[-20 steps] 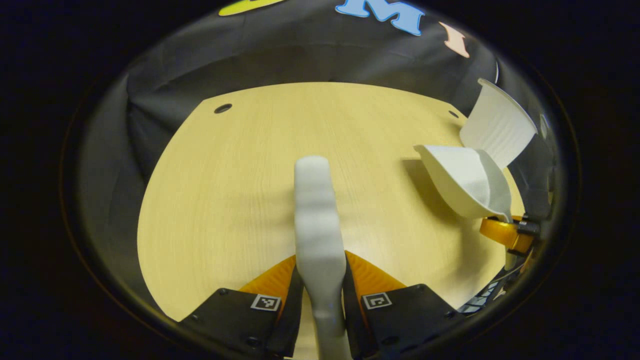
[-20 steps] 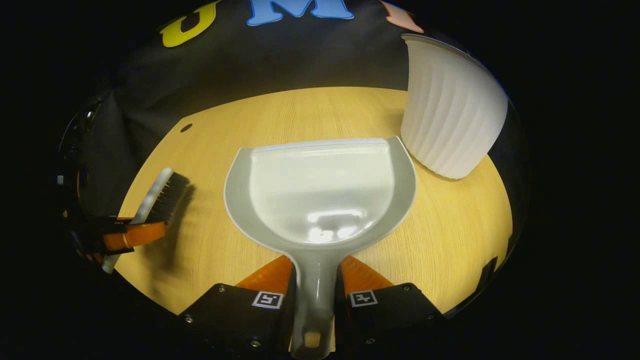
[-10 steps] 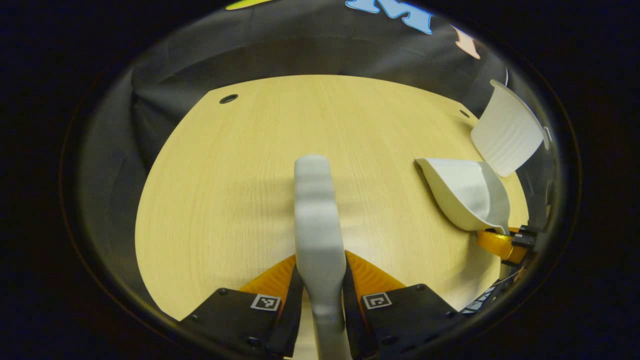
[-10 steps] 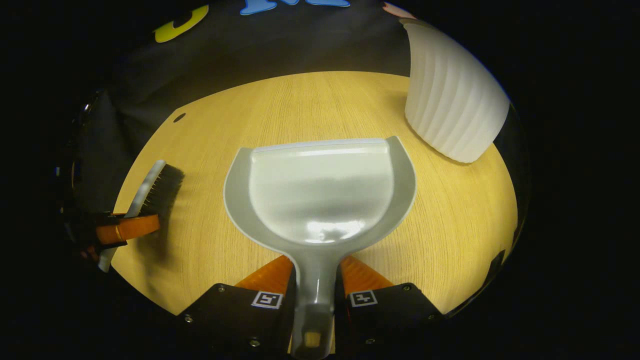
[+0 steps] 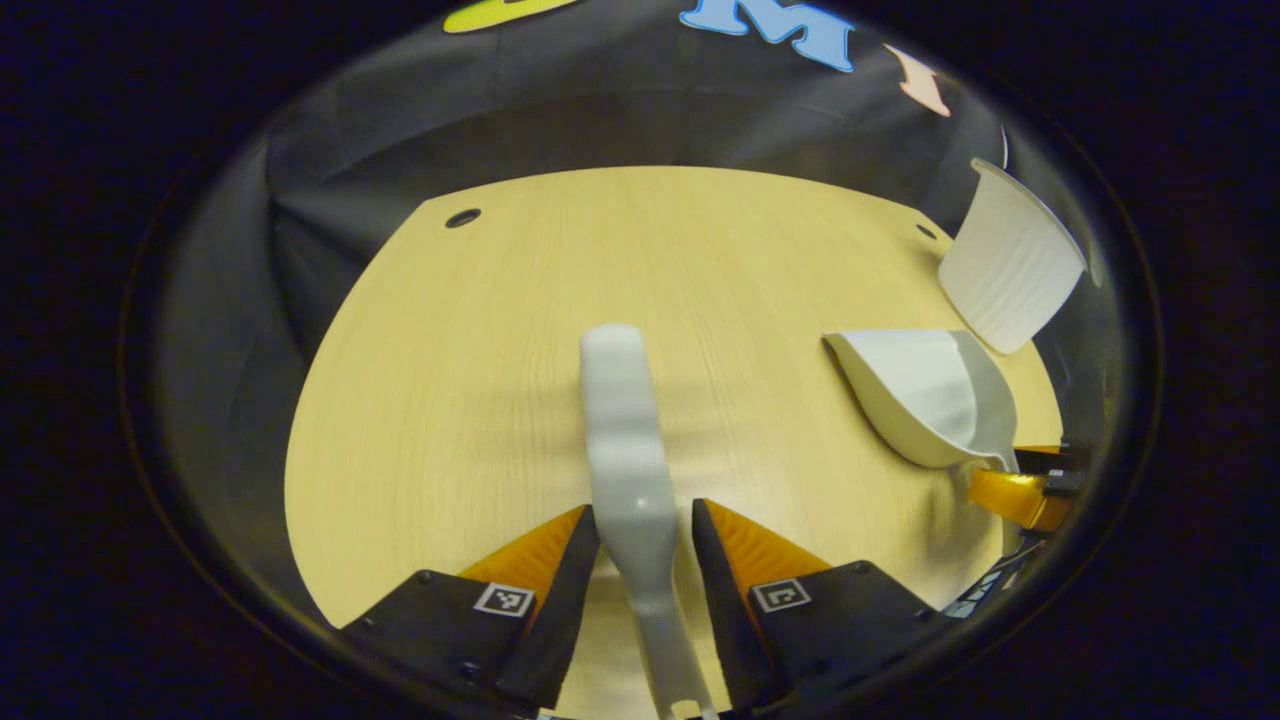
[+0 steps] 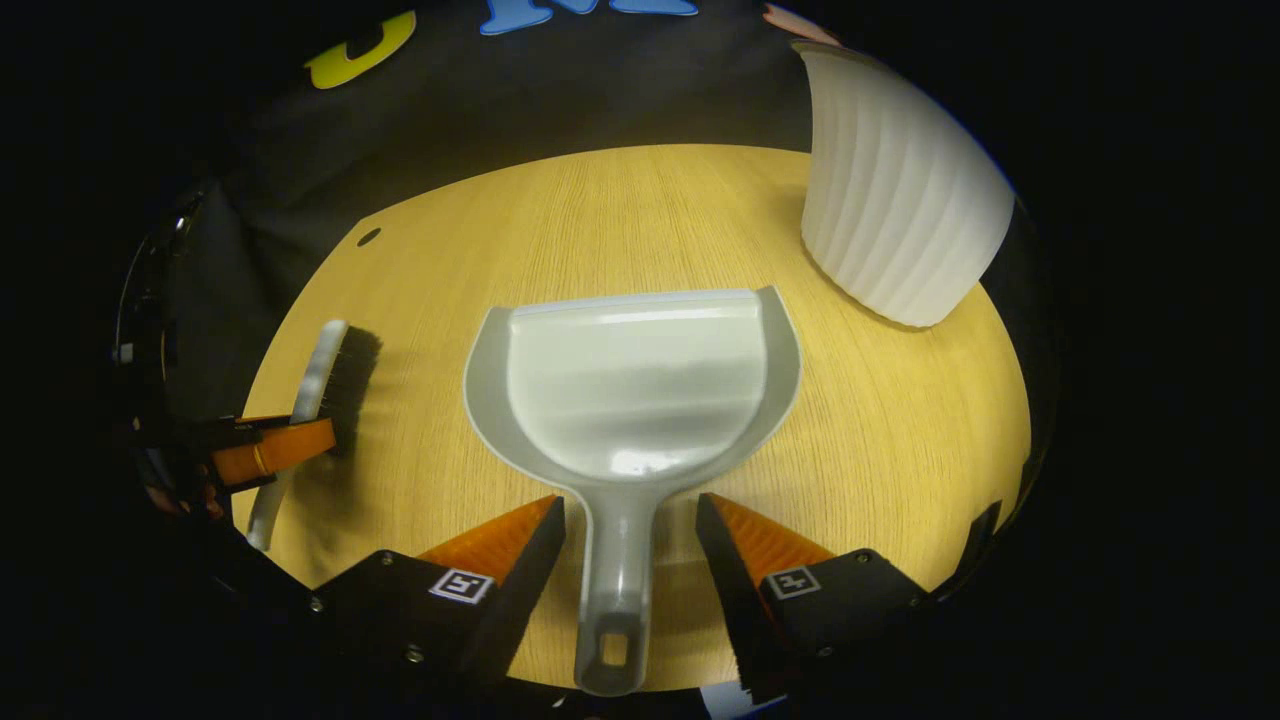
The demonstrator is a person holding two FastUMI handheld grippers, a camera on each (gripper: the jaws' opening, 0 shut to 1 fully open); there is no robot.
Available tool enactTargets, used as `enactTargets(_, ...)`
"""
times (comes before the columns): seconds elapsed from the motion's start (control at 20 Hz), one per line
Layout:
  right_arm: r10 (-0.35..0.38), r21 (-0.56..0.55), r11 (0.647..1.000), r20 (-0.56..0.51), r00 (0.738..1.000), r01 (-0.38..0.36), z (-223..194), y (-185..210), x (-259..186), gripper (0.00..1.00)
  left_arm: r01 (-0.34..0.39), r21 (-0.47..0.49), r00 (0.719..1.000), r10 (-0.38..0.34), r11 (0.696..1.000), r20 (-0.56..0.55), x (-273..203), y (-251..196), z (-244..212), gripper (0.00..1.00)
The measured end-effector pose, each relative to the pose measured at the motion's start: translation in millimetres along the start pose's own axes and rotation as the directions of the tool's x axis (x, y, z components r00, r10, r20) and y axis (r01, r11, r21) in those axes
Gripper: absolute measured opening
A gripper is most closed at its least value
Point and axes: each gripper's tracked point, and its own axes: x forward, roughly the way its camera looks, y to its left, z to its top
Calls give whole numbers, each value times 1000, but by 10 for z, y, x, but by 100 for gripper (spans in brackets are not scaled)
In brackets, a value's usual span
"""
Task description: Pick up the small broom and dustpan from the desktop, sweep the trash into the dustpan with the broom, and then empty the trash into the garbage bin.
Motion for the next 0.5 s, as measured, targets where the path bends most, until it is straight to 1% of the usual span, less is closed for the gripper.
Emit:
enactTargets(0.05, -3, -9, 1000, 22, 1000, 3, 46, -19, -90, 99, -4, -1, 1000, 4, 1000, 20, -61, -10, 29, 77)
enactTargets(0.15, 0, -33, 999, 78, 997, 2, 207, -53, -165, 99, -4, -17, 998, 5, 1000, 61, -152, -51, 85, 95)
enactTargets(0.2, 7, -47, 999, 122, 992, -1, 314, -52, -265, 99, -6, -27, 997, 9, 1000, 83, -202, -65, 109, 98)
enactTargets(0.3, 23, -63, 998, 182, 983, -11, 483, -32, -425, 99, -27, -38, 992, 31, 999, 126, -303, -38, 178, 98)
enactTargets(0.4, 27, -92, 996, 267, 963, -2, 697, -58, -627, 99, -43, -60, 980, 54, 997, 193, -445, -8, 298, 98)
enactTargets(0.45, 20, -112, 994, 313, 950, 16, 816, -77, -709, 99, -48, -73, 970, 64, 996, 234, -534, 7, 383, 98)
enactTargets(0.5, 11, -139, 989, 380, 925, 45, 943, -107, -796, 99, -53, -88, 957, 76, 995, 281, -638, 18, 487, 97)
